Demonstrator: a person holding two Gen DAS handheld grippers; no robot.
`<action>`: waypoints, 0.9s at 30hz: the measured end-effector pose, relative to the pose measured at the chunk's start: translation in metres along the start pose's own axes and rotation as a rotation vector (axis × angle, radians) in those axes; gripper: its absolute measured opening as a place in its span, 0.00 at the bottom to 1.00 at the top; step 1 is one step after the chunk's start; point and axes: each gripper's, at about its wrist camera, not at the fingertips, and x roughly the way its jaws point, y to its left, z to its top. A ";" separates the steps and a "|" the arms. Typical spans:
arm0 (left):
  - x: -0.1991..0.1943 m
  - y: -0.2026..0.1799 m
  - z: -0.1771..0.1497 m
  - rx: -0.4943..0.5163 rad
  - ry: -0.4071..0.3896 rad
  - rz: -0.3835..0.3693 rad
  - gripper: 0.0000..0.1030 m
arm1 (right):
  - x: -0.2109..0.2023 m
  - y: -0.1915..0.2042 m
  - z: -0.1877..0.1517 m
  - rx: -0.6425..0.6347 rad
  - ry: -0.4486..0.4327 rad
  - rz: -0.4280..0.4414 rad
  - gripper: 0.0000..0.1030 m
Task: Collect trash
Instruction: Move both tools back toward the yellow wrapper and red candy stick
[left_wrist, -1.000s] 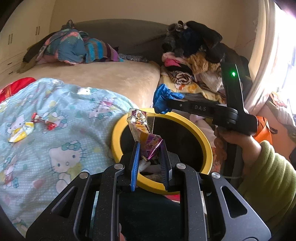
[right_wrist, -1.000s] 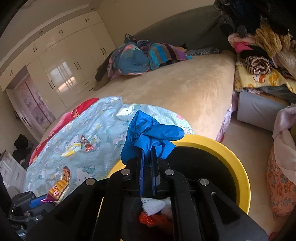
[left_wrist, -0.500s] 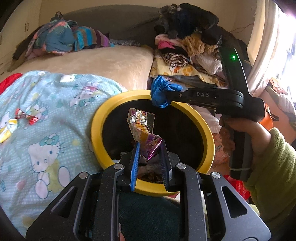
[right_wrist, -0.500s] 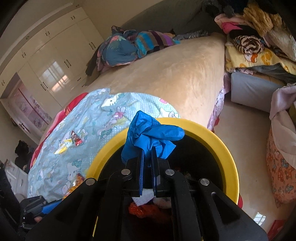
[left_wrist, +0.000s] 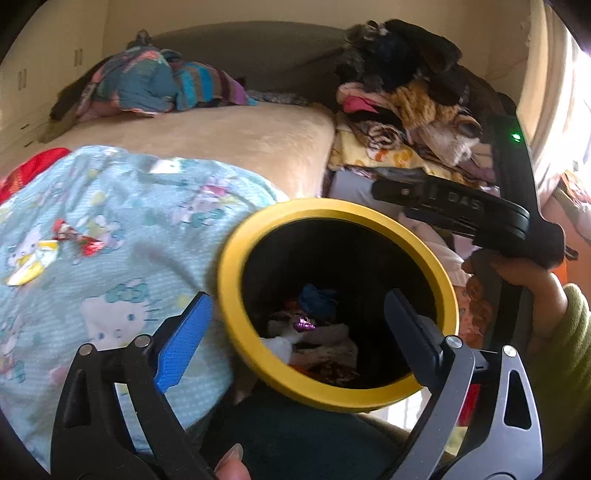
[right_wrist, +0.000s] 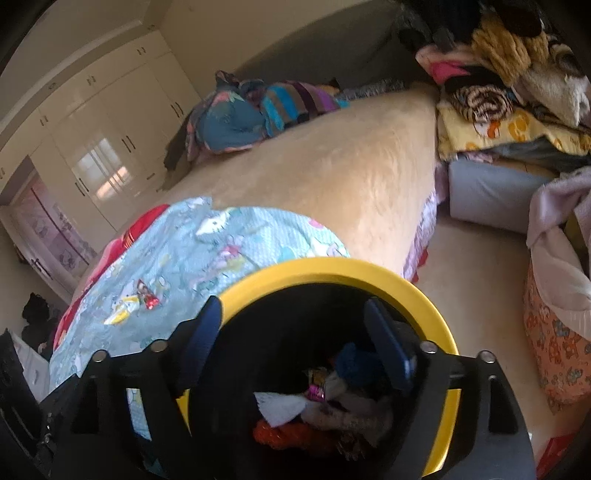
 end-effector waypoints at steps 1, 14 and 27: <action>-0.004 0.003 0.000 -0.003 -0.014 0.013 0.84 | -0.002 0.005 0.001 -0.016 -0.014 0.003 0.84; -0.060 0.047 0.010 -0.133 -0.184 0.122 0.90 | -0.009 0.071 -0.003 -0.187 -0.098 0.074 0.94; -0.100 0.105 0.007 -0.234 -0.280 0.255 0.90 | 0.022 0.158 -0.023 -0.387 -0.083 0.134 0.94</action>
